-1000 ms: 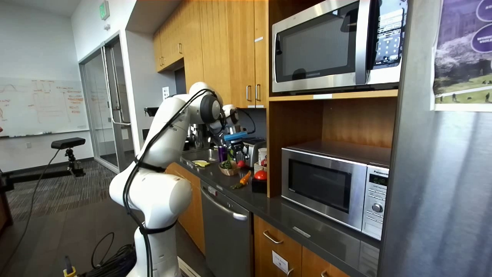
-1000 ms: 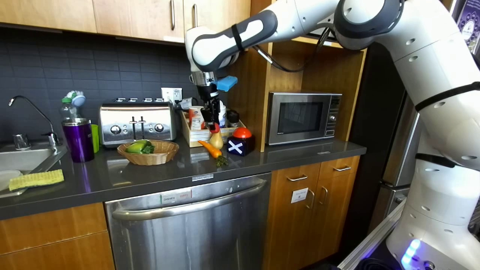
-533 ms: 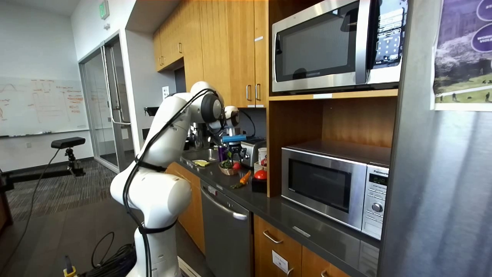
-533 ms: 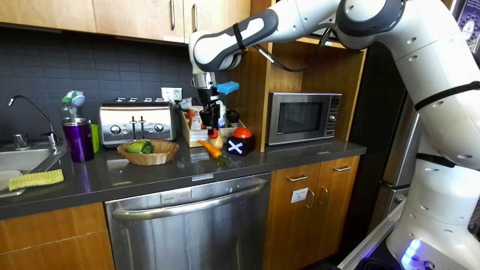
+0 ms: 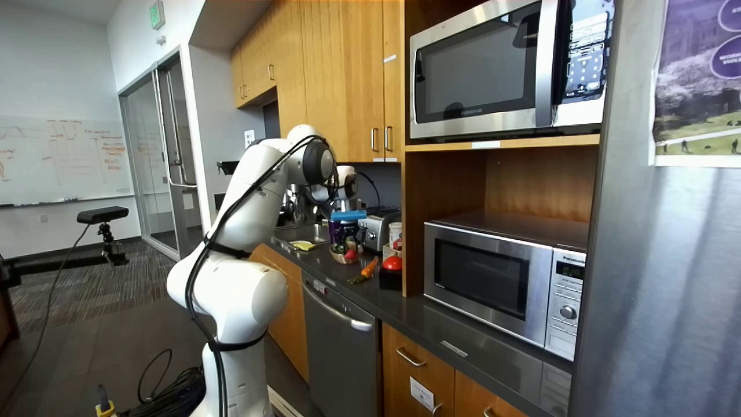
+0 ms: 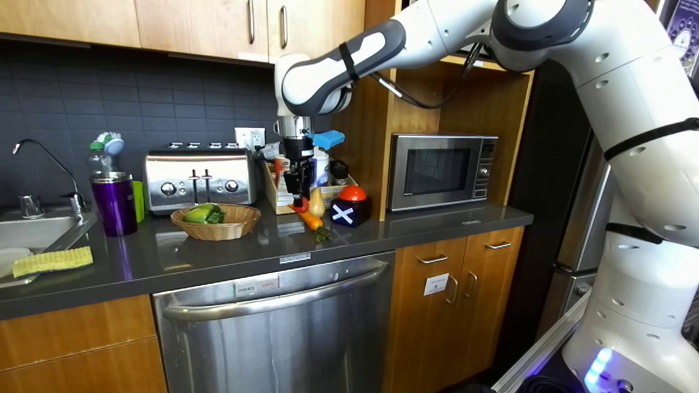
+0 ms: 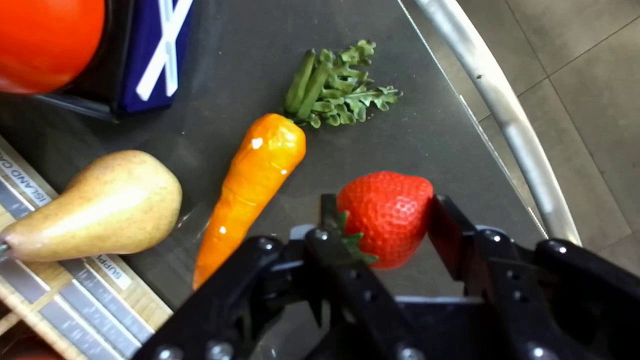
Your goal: Put the red toy on the counter
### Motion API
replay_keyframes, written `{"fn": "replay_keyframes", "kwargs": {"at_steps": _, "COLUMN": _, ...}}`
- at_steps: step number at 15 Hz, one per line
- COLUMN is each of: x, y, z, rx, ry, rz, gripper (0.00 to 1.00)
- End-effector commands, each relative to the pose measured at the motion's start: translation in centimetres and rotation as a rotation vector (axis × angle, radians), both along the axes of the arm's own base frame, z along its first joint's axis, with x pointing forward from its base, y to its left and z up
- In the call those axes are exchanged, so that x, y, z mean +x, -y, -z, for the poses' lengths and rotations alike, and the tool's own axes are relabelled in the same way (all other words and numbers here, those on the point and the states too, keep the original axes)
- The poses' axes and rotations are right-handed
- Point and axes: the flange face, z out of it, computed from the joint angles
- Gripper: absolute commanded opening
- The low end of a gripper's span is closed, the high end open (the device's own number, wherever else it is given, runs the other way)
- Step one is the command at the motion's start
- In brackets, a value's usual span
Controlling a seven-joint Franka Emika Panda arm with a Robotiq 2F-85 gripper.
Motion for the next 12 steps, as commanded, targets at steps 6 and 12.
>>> {"fn": "replay_keyframes", "kwargs": {"at_steps": 6, "x": -3.4, "y": -1.5, "z": 0.2, "rx": 0.021, "ry": 0.047, "rz": -0.099, "gripper": 0.24}}
{"fn": "replay_keyframes", "kwargs": {"at_steps": 12, "x": -3.7, "y": -2.2, "z": 1.6, "rx": 0.015, "ry": 0.068, "rz": -0.154, "gripper": 0.24}}
